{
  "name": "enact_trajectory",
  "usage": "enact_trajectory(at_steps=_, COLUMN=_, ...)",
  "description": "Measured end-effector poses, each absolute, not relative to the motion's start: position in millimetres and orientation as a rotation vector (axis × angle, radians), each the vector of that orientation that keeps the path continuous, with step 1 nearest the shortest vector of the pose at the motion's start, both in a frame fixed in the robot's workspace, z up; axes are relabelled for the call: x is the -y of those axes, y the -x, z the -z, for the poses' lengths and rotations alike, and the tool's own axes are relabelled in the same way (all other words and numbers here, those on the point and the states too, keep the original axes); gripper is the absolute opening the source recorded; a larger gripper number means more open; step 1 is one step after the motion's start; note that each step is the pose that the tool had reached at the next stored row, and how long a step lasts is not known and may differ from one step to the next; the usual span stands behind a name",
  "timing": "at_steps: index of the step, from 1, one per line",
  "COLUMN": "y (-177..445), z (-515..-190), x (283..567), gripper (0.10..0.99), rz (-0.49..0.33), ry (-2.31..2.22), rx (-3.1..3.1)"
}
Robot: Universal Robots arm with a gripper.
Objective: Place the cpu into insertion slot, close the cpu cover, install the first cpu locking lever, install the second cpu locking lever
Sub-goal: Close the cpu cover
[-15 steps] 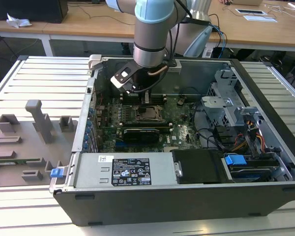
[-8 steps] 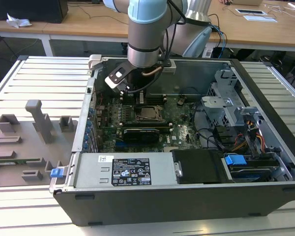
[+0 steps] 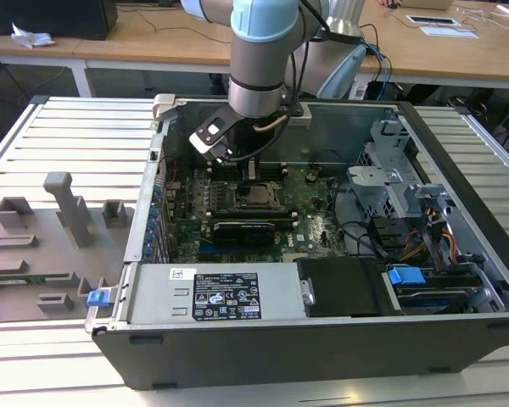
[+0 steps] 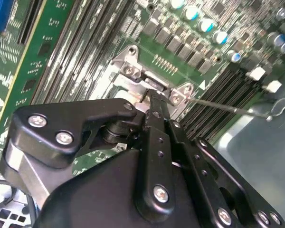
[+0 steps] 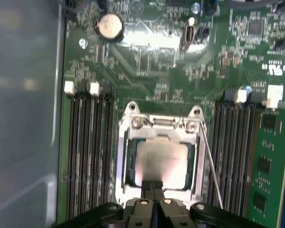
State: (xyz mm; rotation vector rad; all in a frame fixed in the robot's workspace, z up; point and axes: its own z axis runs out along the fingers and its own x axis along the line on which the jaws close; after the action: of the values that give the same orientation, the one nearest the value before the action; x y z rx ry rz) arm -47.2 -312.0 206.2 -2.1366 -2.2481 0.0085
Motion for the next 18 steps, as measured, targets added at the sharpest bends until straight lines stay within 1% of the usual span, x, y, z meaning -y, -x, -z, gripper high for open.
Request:
enact_trajectory(at_steps=6, y=27.4, z=-214.1, x=312.2, gripper=0.110, rz=-0.016, ry=2.133, rx=2.244)
enact_trajectory(at_steps=18, y=27.0, z=-268.7, x=312.2, gripper=0.110, rz=-0.016, ry=2.133, rx=2.244)
